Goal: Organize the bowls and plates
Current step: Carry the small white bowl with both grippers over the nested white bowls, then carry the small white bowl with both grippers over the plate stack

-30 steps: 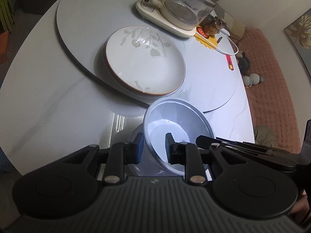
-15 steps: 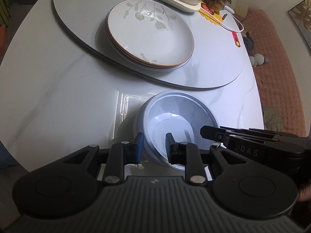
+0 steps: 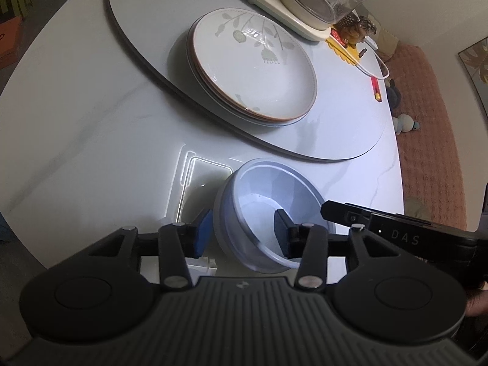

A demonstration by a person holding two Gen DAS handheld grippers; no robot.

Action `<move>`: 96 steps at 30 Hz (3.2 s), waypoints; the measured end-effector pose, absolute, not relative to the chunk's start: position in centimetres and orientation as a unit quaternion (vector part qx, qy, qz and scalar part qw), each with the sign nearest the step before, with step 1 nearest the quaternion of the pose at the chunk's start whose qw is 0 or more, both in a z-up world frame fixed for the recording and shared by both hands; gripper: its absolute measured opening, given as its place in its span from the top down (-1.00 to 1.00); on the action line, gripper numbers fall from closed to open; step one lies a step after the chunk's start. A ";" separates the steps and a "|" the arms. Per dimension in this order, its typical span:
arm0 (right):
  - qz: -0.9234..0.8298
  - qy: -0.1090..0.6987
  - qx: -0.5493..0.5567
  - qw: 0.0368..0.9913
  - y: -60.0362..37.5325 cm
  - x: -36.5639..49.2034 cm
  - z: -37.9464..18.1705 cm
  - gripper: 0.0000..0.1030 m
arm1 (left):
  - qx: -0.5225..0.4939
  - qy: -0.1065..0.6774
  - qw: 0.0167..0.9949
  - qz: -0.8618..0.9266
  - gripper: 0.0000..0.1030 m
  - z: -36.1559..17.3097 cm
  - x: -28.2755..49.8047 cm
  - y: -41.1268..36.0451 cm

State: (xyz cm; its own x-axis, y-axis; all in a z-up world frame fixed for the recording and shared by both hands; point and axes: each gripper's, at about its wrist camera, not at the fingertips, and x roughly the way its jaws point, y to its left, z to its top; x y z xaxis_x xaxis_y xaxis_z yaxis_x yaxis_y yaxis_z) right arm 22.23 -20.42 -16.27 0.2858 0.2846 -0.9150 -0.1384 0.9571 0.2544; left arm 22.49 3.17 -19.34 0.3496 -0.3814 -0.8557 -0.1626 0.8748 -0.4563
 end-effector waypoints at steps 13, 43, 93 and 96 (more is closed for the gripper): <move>0.151 0.576 0.068 0.801 -20.8 21.4 -16.4 0.50 | -0.236 0.561 0.790 -0.076 0.66 -19.1 22.0 2.2; 0.137 0.609 0.115 0.773 -21.3 23.3 -21.5 0.25 | -0.263 0.587 0.763 -0.063 0.18 -24.5 23.0 2.1; 0.113 0.535 0.119 0.829 -20.2 21.7 -9.5 0.57 | -0.210 0.524 0.813 -0.143 0.24 -11.5 23.2 2.5; 0.102 0.525 0.122 0.836 -19.5 21.1 -8.7 0.57 | -0.195 0.514 0.820 -0.155 0.24 -10.7 23.2 3.0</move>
